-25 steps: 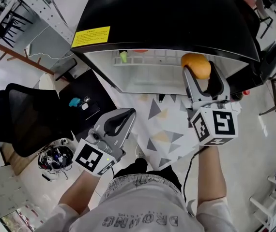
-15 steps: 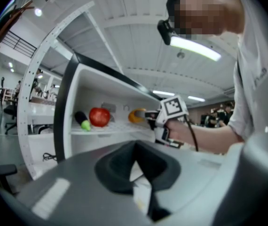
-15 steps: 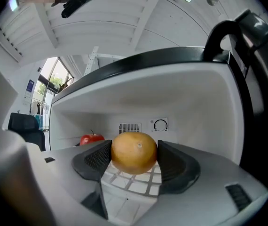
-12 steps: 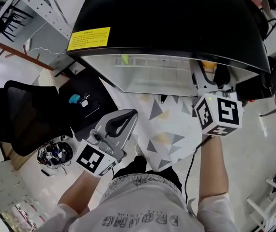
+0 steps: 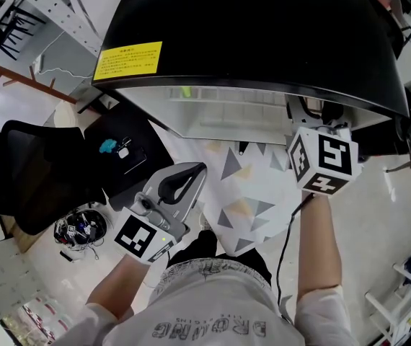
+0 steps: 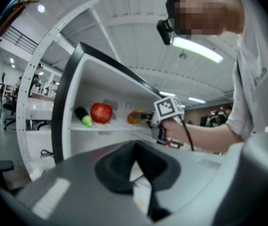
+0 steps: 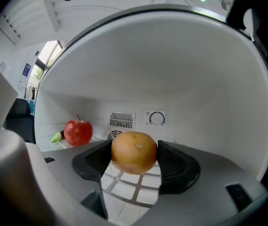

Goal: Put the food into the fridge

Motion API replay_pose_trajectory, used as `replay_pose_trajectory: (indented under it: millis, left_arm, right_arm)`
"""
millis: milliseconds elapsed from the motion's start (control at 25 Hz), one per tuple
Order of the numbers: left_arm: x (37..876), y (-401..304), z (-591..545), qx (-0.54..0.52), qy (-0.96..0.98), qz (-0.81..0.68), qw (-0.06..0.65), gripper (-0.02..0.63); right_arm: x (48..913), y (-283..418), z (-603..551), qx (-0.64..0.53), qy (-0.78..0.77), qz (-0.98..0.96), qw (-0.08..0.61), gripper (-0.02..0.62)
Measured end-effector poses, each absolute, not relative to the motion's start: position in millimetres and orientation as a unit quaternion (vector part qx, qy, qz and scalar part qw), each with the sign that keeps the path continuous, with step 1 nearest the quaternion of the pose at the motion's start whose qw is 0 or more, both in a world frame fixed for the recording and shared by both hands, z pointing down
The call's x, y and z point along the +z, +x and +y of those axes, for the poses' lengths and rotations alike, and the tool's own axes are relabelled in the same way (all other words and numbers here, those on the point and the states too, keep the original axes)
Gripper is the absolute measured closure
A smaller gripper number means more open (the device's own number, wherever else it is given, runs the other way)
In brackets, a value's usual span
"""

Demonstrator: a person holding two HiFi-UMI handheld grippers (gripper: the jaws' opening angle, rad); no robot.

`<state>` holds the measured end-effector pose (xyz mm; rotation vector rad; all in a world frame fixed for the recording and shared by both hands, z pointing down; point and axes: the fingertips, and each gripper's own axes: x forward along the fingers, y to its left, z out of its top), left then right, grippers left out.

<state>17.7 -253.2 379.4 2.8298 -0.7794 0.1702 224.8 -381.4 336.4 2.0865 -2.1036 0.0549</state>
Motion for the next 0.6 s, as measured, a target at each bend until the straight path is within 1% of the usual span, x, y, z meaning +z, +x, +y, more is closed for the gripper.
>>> replay_pose_trajectory:
  millis: [600]
  left_arm:
    - [380.2,23.0,-254.8,0.055,0.958,-0.26,0.104,0.599]
  right_arm:
    - [344.9,229.5,-389.1,0.013,0.714,-0.687,0.131,0.296]
